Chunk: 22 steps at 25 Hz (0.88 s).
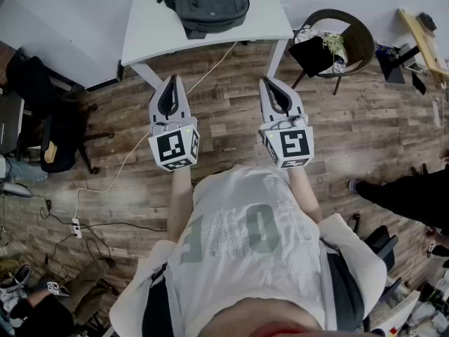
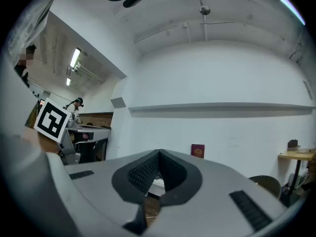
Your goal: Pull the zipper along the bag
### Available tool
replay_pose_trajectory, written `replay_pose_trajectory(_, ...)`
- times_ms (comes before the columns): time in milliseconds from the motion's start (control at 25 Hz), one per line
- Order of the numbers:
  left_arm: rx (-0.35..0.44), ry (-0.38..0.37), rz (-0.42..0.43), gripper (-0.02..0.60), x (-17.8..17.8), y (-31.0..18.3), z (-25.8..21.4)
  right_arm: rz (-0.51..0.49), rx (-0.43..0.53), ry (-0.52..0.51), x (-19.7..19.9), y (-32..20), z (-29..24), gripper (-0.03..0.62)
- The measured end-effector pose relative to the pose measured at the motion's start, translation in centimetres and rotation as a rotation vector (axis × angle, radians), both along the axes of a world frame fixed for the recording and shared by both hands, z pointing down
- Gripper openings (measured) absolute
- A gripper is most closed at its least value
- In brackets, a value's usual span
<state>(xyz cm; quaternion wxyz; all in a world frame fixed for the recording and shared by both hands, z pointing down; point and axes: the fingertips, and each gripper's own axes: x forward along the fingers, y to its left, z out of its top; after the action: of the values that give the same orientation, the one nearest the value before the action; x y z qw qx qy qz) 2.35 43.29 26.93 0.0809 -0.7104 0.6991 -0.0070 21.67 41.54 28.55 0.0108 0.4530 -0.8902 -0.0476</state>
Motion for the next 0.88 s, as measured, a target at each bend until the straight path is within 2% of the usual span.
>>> replay_pose_trajectory(240,0.005,-0.008,0.002,0.025,0.1,-0.2,0.3,-0.001,-0.003,-0.003,0.1,-0.4,0.7,0.028)
replay_pose_trajectory(440,-0.002,0.013,0.017,0.025,0.5,-0.5,1.0,-0.024,-0.025,-0.060,0.1,-0.4,1.1,0.028)
replay_pose_trajectory(880,-0.038,0.043,0.037,0.025,0.1,-1.6,3.7,-0.019,-0.095,-0.019,-0.4,-1.0,4.6,0.028)
